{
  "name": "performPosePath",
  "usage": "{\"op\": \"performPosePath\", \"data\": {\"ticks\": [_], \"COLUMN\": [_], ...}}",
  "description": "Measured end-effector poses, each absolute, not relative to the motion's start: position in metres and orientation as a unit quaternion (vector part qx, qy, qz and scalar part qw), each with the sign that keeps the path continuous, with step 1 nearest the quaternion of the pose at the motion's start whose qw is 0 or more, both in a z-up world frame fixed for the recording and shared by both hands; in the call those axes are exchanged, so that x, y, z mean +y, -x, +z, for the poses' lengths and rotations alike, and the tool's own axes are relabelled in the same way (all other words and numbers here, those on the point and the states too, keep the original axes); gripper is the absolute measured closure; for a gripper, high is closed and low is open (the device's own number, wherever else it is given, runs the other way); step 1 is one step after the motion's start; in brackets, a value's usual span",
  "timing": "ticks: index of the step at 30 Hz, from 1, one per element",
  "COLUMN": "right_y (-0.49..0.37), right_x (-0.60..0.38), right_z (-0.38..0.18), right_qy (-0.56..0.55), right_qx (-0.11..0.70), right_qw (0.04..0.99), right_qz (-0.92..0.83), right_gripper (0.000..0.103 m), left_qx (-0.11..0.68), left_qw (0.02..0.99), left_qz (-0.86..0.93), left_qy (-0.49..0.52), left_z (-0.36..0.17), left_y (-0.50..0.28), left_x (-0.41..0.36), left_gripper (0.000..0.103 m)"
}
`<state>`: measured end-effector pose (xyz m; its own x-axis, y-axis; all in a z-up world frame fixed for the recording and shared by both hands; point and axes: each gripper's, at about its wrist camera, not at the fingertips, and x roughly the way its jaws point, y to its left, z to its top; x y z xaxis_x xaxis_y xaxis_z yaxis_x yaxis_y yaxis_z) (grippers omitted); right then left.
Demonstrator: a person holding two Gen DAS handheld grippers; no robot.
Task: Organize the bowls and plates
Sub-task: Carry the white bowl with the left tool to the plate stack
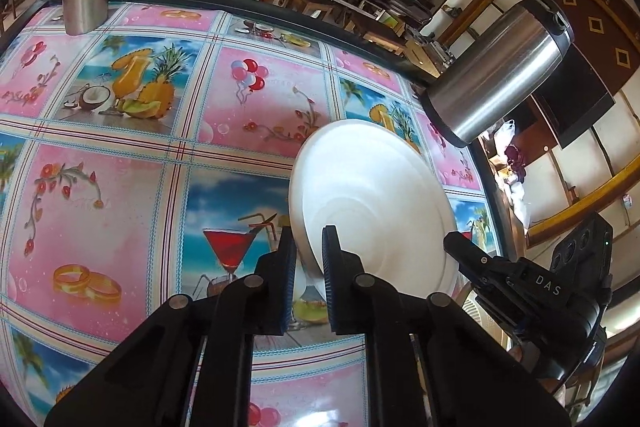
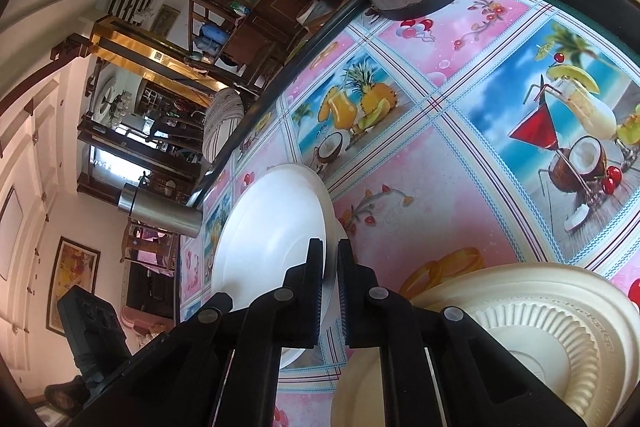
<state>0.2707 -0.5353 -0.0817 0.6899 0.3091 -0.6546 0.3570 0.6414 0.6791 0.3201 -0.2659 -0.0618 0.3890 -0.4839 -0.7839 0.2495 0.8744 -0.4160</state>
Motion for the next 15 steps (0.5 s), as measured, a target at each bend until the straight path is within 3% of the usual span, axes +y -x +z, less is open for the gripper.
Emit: {"op": "performPosePath", "data": {"ticks": [15], "right_y": [-0.270], "right_x": [-0.526], "right_z": [-0.077], "right_qy": [-0.417], "right_qx": [0.393], "right_qw": [0.820], "right_qz": [-0.004], "right_gripper": [0.096], "left_qx": [0.510], "left_qw": [0.824], "left_qz": [-0.210], "left_qy": [0.126], "left_z": [-0.064], "left_y": [-0.313], "left_x": [-0.250], "left_gripper": [0.093]}}
